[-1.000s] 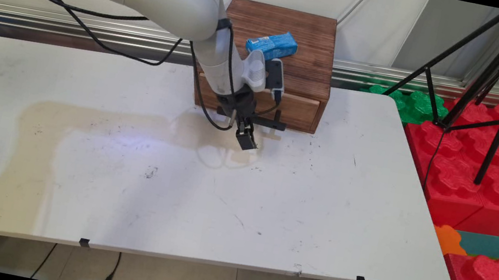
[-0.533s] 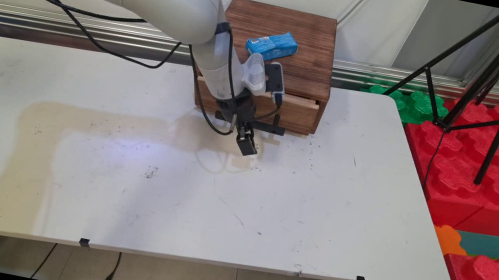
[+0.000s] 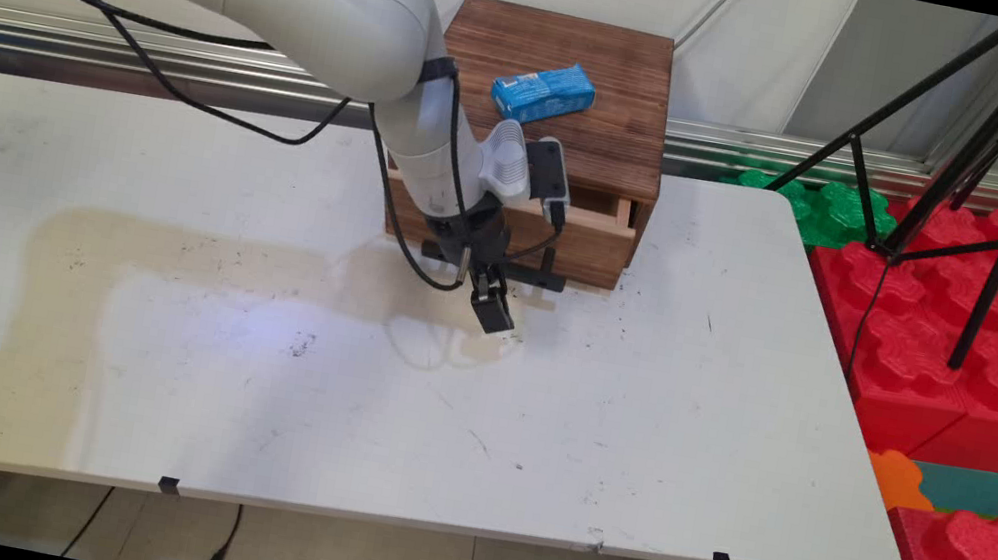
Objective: Open the drawer
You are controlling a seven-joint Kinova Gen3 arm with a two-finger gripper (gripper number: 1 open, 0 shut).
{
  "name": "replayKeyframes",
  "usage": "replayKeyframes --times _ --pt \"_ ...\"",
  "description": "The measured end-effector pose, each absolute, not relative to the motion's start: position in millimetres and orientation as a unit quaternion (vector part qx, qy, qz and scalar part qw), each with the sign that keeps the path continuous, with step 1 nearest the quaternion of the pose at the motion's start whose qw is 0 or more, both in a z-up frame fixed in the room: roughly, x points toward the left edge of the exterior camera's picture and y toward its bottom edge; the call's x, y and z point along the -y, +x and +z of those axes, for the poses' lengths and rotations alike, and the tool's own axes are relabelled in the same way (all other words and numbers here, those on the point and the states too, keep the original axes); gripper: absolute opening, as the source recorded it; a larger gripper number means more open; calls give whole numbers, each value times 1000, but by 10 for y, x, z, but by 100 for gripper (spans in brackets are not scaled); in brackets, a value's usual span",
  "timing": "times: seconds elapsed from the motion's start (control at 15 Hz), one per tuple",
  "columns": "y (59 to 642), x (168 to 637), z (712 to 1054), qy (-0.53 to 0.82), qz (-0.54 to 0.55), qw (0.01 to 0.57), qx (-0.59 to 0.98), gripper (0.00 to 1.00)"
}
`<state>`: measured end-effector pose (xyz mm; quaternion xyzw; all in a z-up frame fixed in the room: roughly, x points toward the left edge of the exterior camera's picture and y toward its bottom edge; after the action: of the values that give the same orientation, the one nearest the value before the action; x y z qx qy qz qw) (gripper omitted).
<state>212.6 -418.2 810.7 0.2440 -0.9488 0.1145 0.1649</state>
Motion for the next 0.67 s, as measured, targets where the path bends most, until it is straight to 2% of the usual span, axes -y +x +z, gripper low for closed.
replayKeyframes --times 0.67 --pt "2025 3723 8146 243 101 163 951 100"
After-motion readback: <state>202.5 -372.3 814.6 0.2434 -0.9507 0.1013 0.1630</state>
